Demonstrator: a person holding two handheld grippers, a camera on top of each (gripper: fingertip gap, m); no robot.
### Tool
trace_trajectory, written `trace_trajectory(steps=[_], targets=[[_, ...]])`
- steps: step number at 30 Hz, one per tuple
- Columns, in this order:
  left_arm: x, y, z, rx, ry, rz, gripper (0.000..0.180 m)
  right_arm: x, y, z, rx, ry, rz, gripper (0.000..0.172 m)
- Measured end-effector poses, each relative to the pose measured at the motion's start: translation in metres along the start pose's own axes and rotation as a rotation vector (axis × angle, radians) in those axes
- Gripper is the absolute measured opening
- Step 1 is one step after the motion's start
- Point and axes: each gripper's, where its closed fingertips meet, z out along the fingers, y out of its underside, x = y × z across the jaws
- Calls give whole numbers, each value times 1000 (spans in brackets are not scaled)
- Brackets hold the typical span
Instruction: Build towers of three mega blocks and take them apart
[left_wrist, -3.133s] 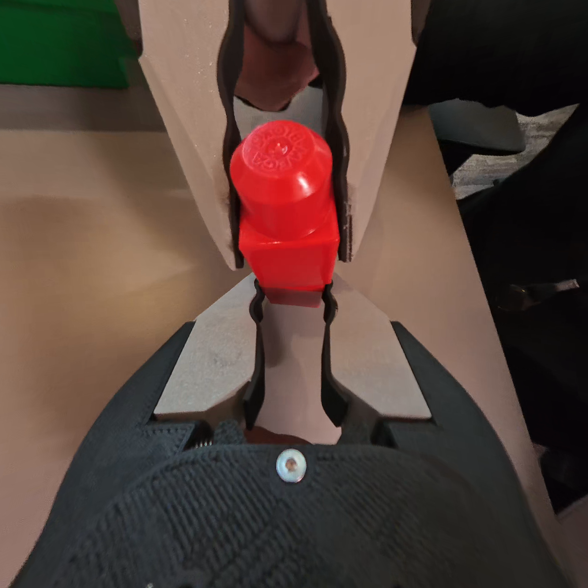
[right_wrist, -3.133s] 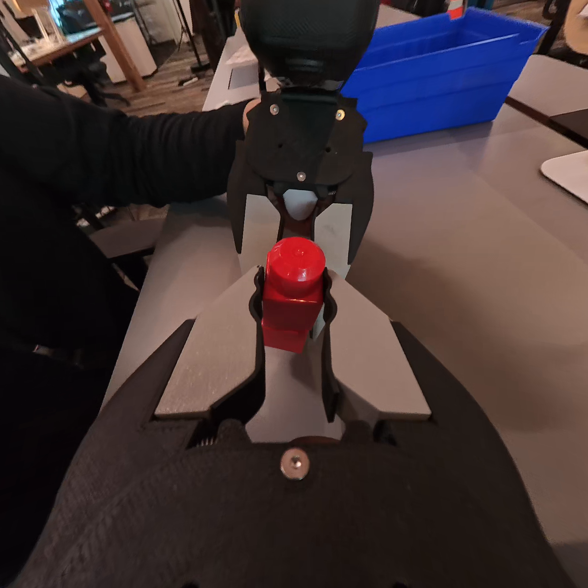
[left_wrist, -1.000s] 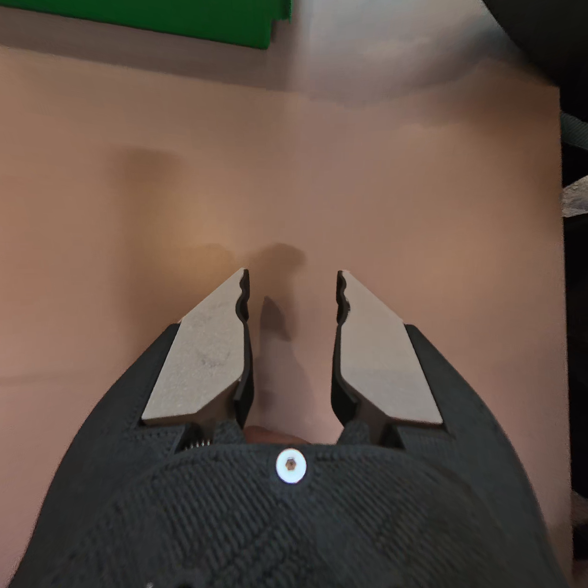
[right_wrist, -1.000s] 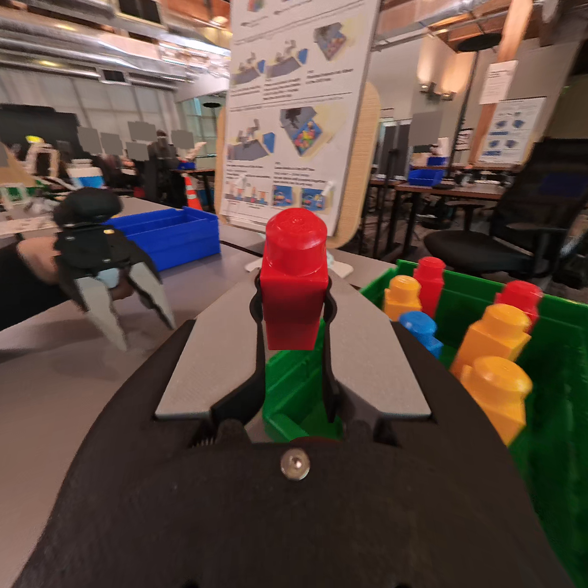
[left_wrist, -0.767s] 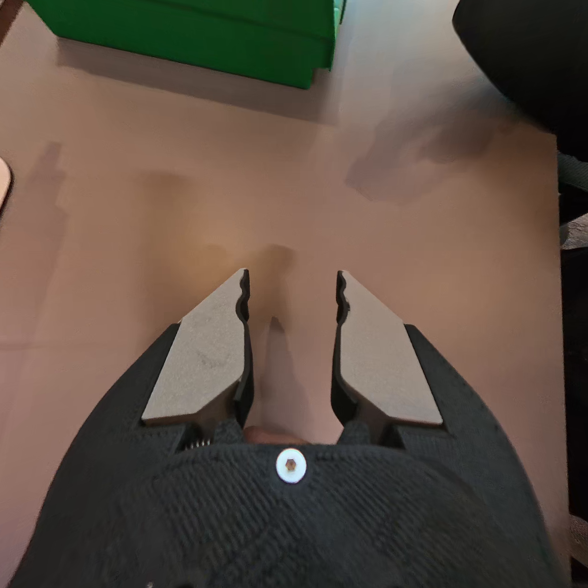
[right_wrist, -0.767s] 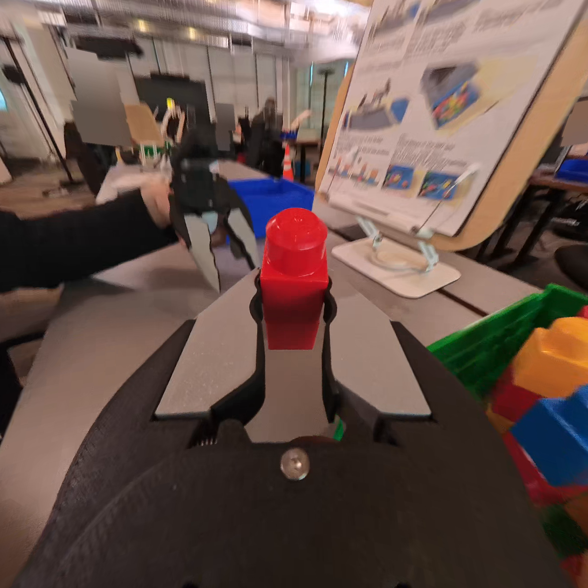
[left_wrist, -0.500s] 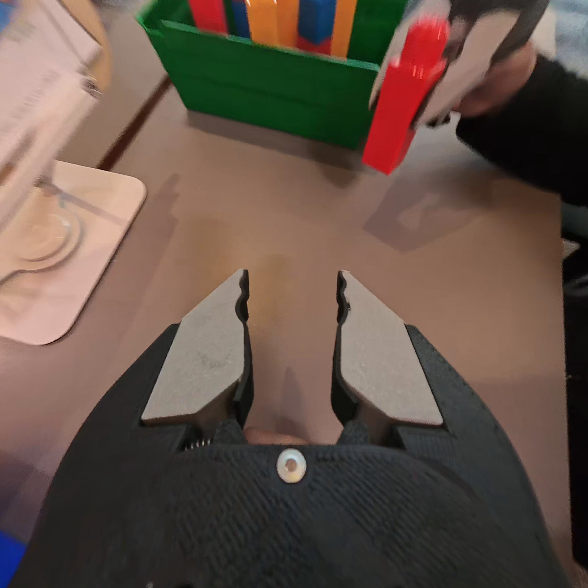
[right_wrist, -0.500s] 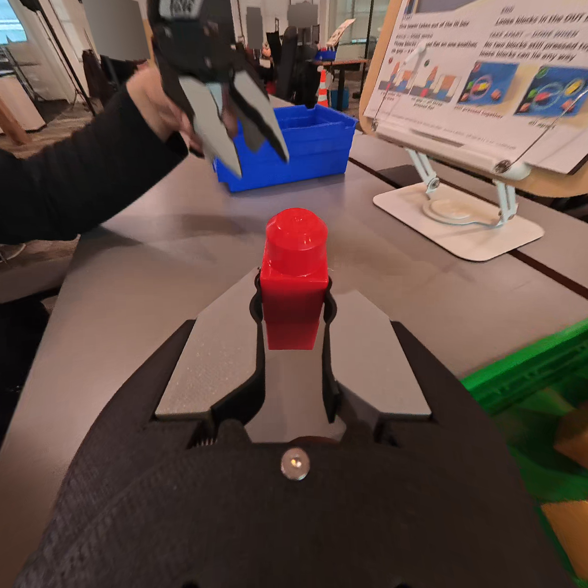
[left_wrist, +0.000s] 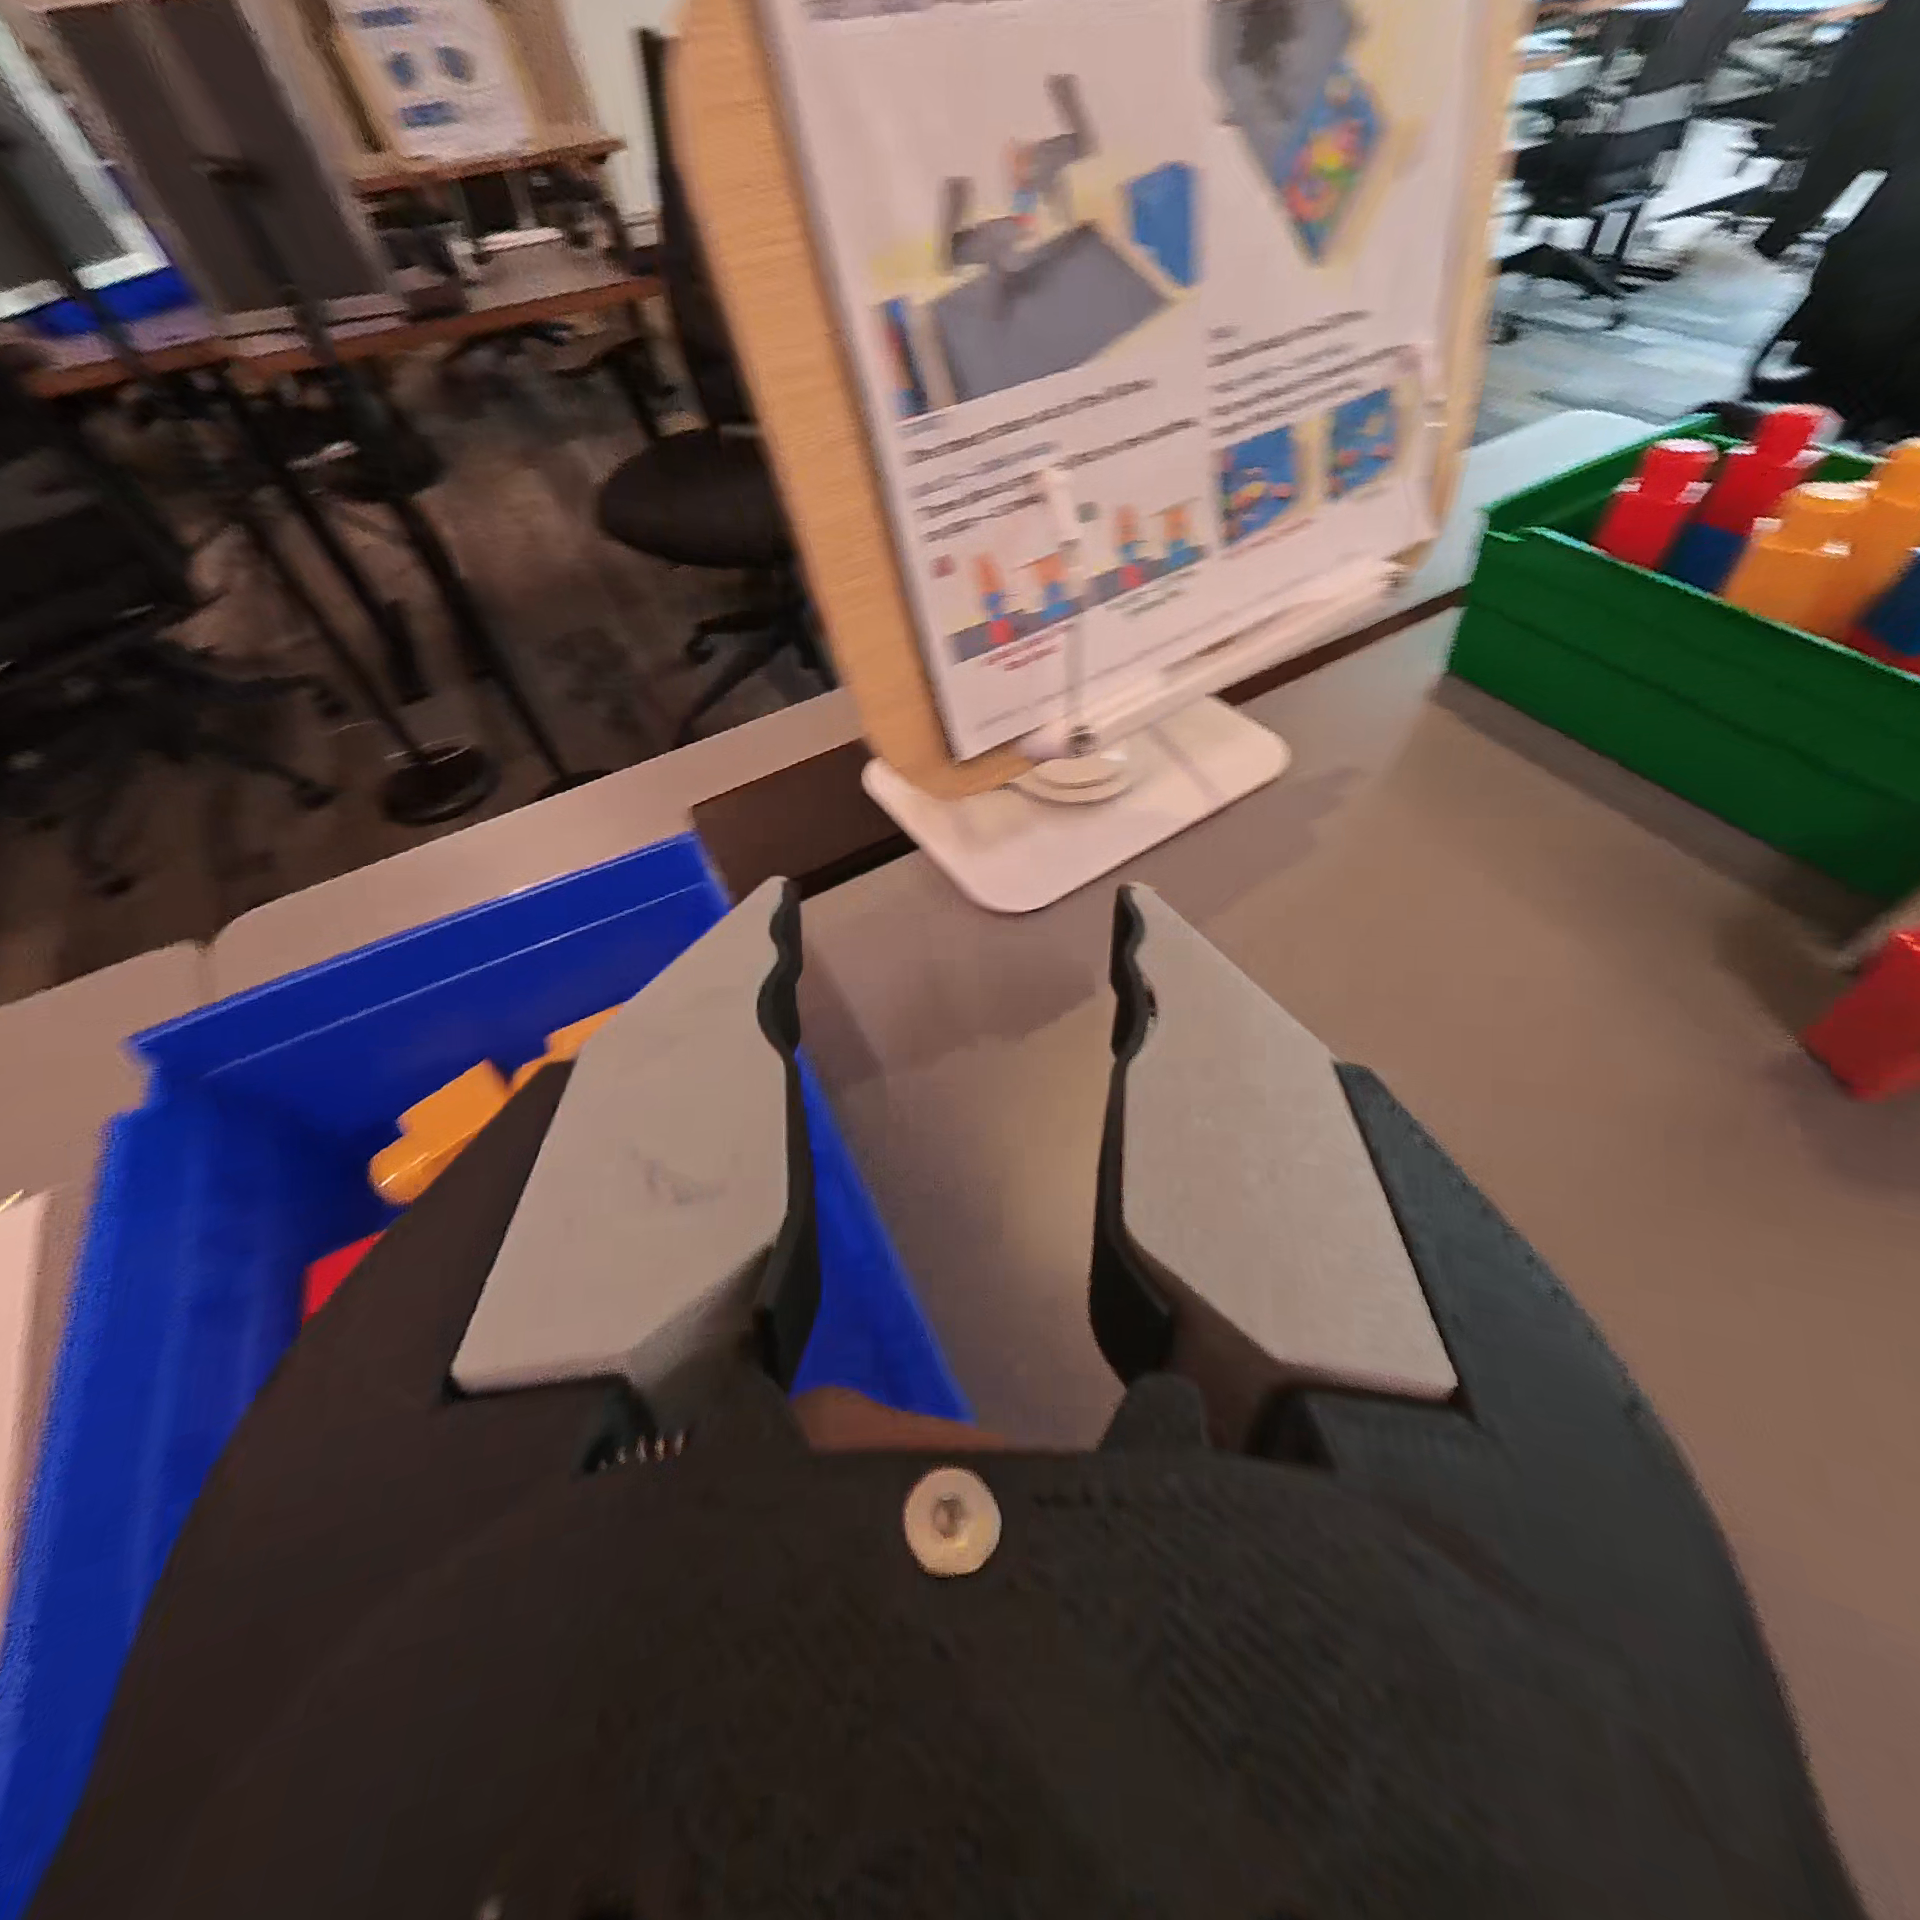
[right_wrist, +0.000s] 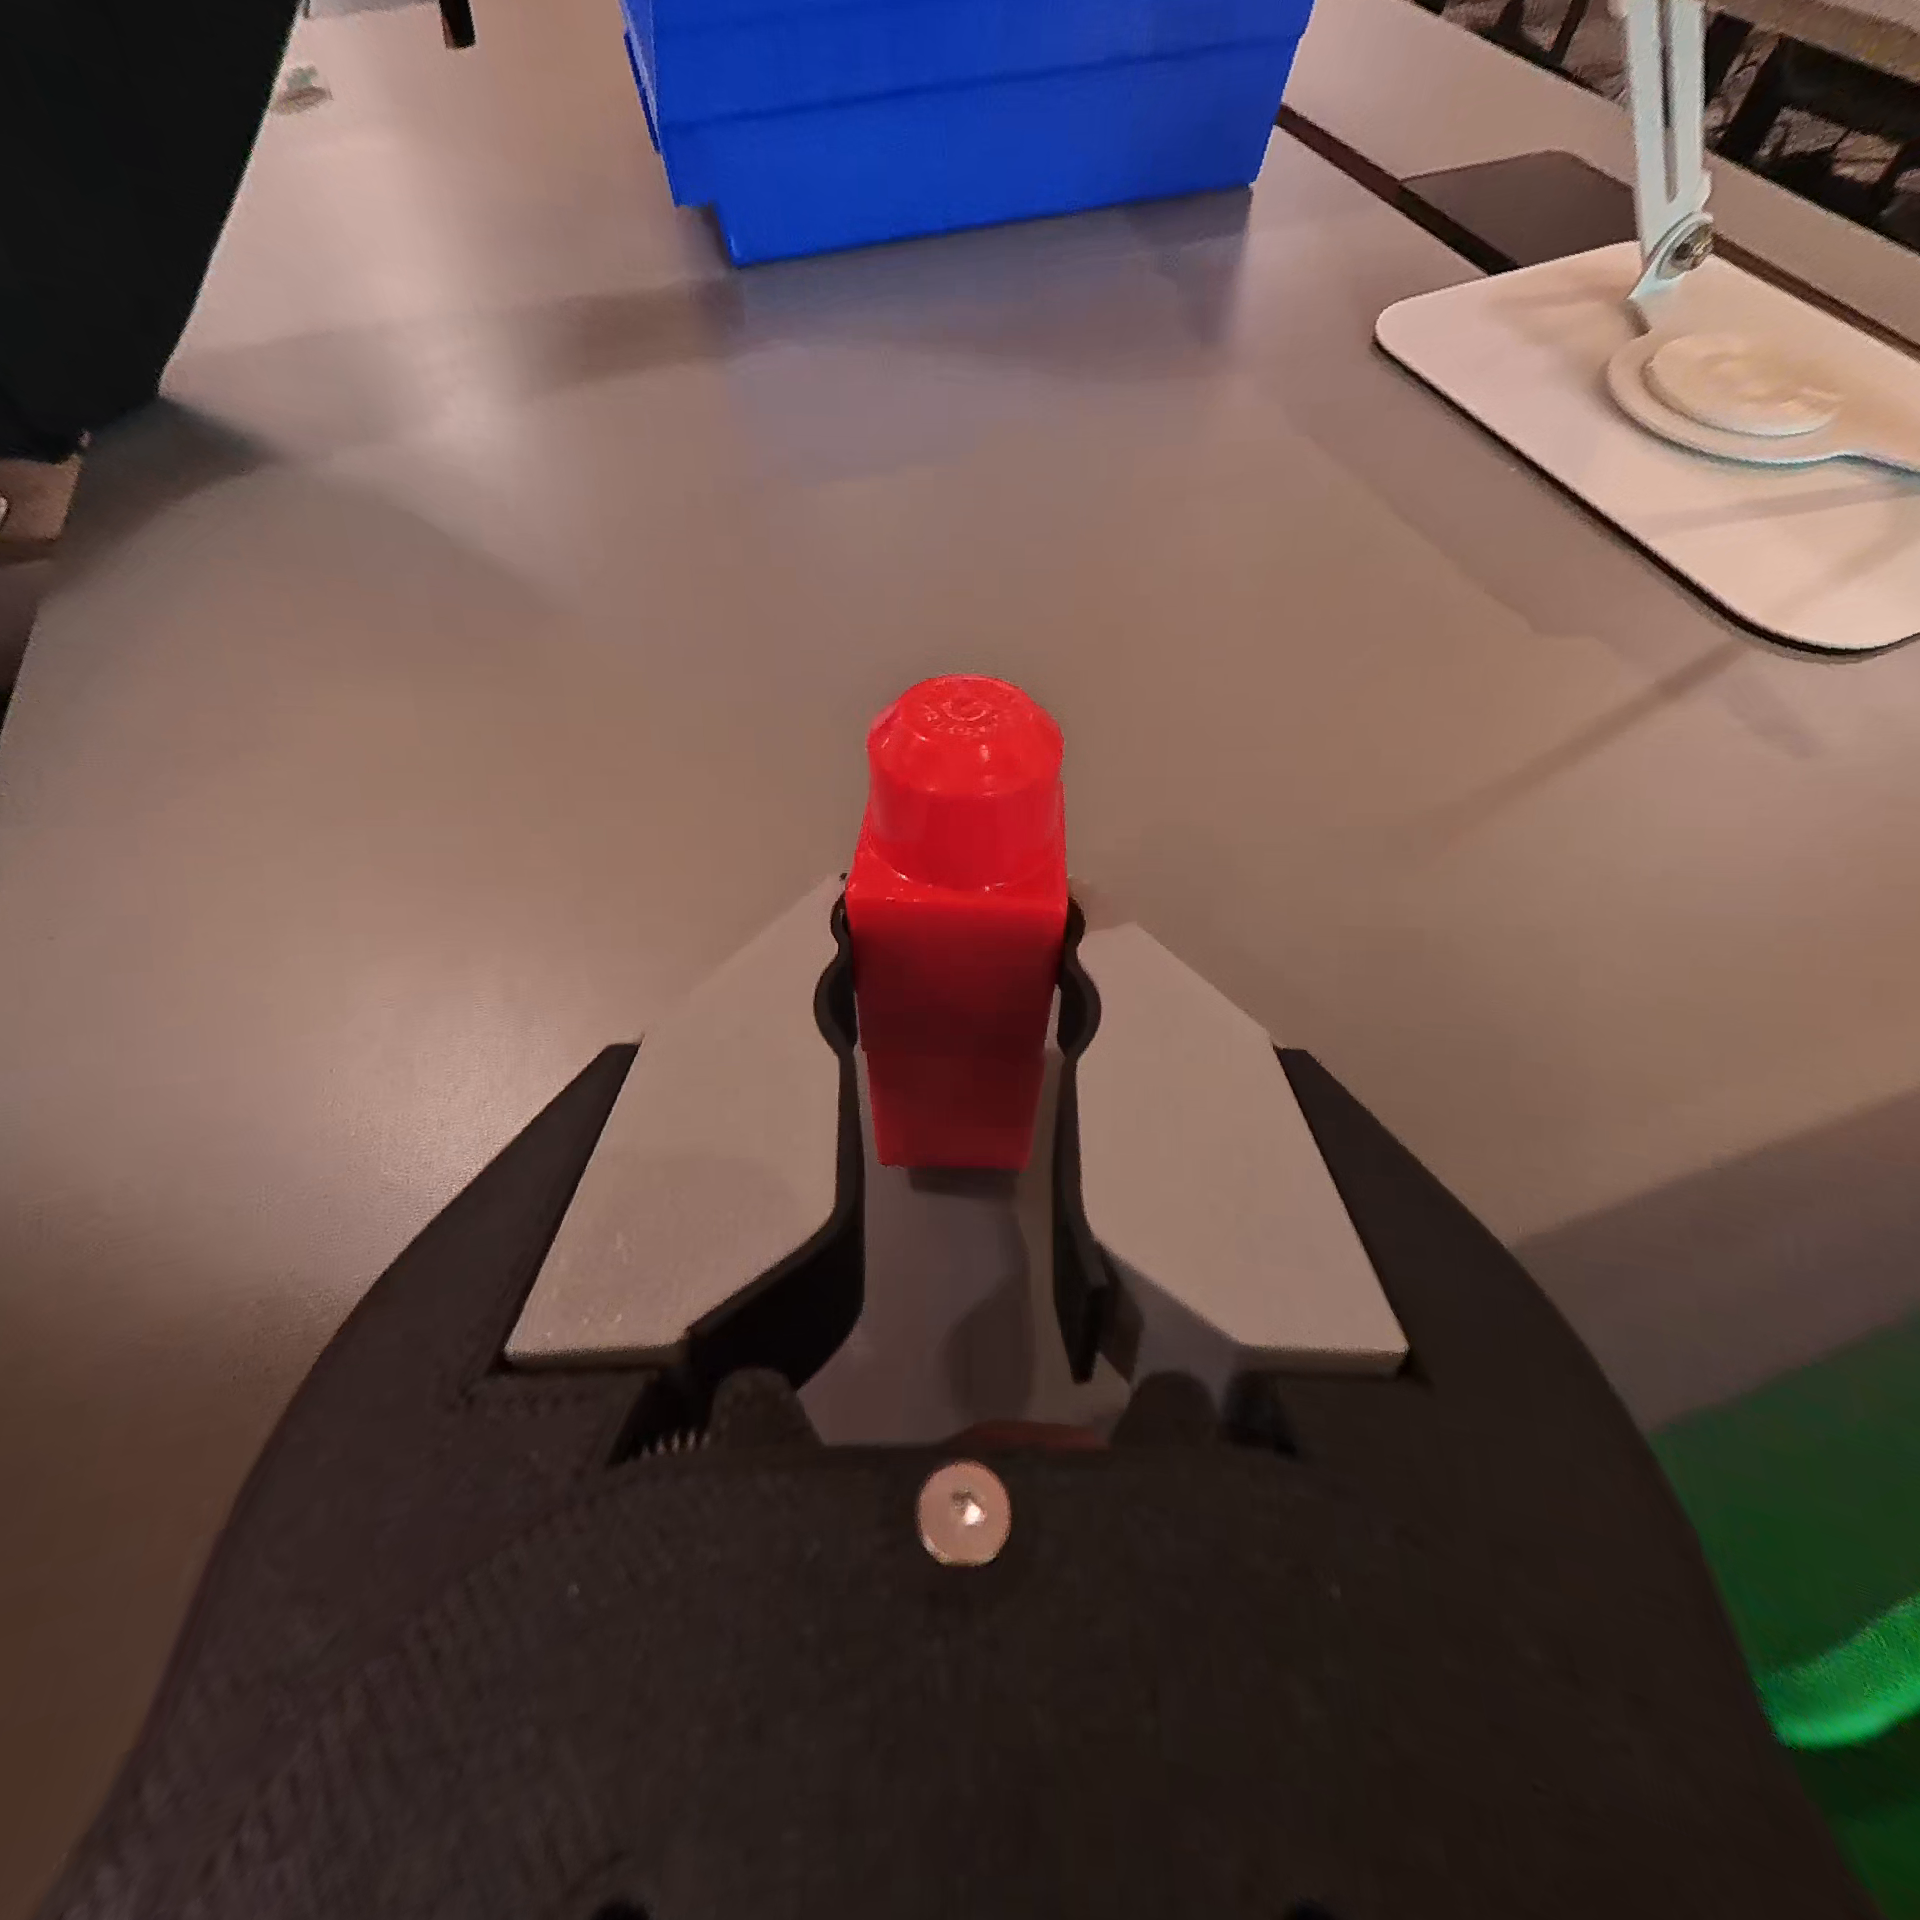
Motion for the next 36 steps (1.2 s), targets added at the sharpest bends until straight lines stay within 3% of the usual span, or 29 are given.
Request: trace_trajectory(steps=[4,8,19,30,36], targets=[[-64,21,-9,-33,-210,-99,59,-2,1,3,3,-17,8,33],[-92,54,3,-113,-254,-164,61,-4,7,7,-28,-26,8,35],[-91,82,32,-176,-199,-204,67,-9,0,4,27,-45,-4,56],[-99,99,62,-202,-161,-260,66,-3,-32,-17,208,-16,0,54],[-108,145,105,-429,-167,-157,64,-1,-37,-22,247,-12,17,52]])
